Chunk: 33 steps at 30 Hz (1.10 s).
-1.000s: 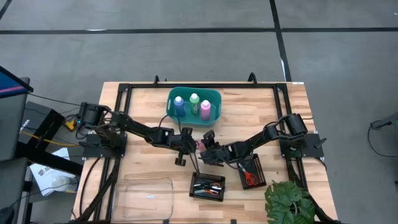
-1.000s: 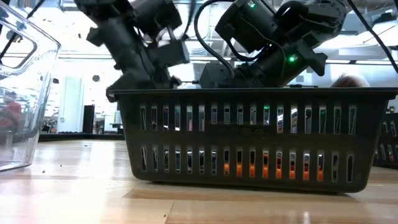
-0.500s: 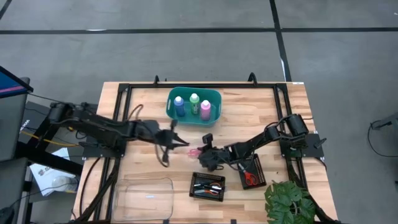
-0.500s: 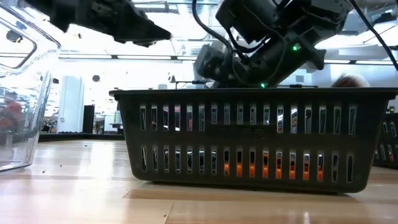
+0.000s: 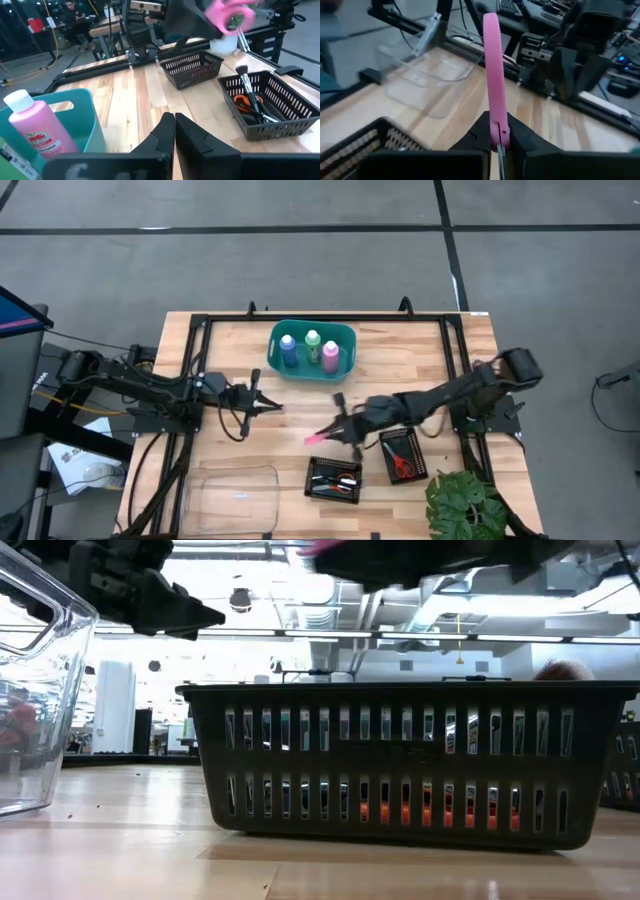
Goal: Pick & Place Paint Supplies
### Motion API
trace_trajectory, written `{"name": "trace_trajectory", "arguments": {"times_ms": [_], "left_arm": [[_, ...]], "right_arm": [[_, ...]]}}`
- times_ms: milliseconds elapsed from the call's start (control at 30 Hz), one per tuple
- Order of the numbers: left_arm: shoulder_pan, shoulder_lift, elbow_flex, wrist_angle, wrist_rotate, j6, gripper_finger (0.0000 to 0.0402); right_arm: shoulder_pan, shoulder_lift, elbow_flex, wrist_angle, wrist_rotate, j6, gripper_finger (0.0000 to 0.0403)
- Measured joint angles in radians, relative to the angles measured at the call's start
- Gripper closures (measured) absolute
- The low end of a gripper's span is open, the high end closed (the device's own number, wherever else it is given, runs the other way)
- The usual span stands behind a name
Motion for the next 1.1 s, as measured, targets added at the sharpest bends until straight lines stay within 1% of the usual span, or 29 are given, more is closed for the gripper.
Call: {"name": "trace_trajectory", "arguments": {"times_ms": [133,200,267,333,400,467,533,600,700,800,933,1100], "left_arm": [[0.0,0.002,-0.031,0.038,-0.001,0.0,0.0396],[0.0,0.002,-0.031,0.037,-0.001,-0.002,0.0396],[0.0,0.002,-0.031,0.04,-0.001,-0.016,0.0396],[0.0,0.002,-0.031,0.04,0.0,-0.019,0.0396],[0.0,0.002,-0.031,0.039,0.0,-0.019,0.0396],[0.0,0.002,-0.031,0.039,0.0,-0.019,0.0396],[0.0,0.002,-0.031,0.041,0.0,-0.018,0.0396],[0.0,0.002,-0.031,0.042,0.0,-0.018,0.0396],[0.0,0.002,-0.031,0.042,0.0,-0.018,0.0396],[0.0,0.002,-0.031,0.044,0.0,-0.018,0.0396],[0.0,0.002,-0.031,0.054,0.0,-0.017,0.0396],[0.0,0.002,-0.031,0.054,0.0,-0.017,0.0396]], "right_arm": [[0.026,-0.171,-0.169,0.021,0.014,0.095,0.039],[0.056,-0.263,-0.254,0.019,0.055,0.177,0.039],[0.098,-0.347,-0.319,-0.01,0.12,0.26,0.0391],[0.153,-0.439,-0.354,-0.108,0.201,0.341,0.0391],[0.207,-0.523,-0.356,-0.247,0.28,0.428,0.0391],[0.251,-0.589,-0.353,-0.387,0.333,0.527,0.0391],[0.281,-0.633,-0.351,-0.512,0.361,0.625,0.0391],[0.299,-0.66,-0.349,-0.608,0.371,0.716,0.0391],[0.308,-0.662,-0.349,-0.746,0.368,0.832,0.0391],[0.309,-0.637,-0.349,-0.823,0.327,0.916,0.0391],[0.309,-0.597,-0.349,-0.865,0.236,1.011,0.0391],[0.309,-0.553,-0.349,-0.878,0.145,1.085,0.0391]]}}
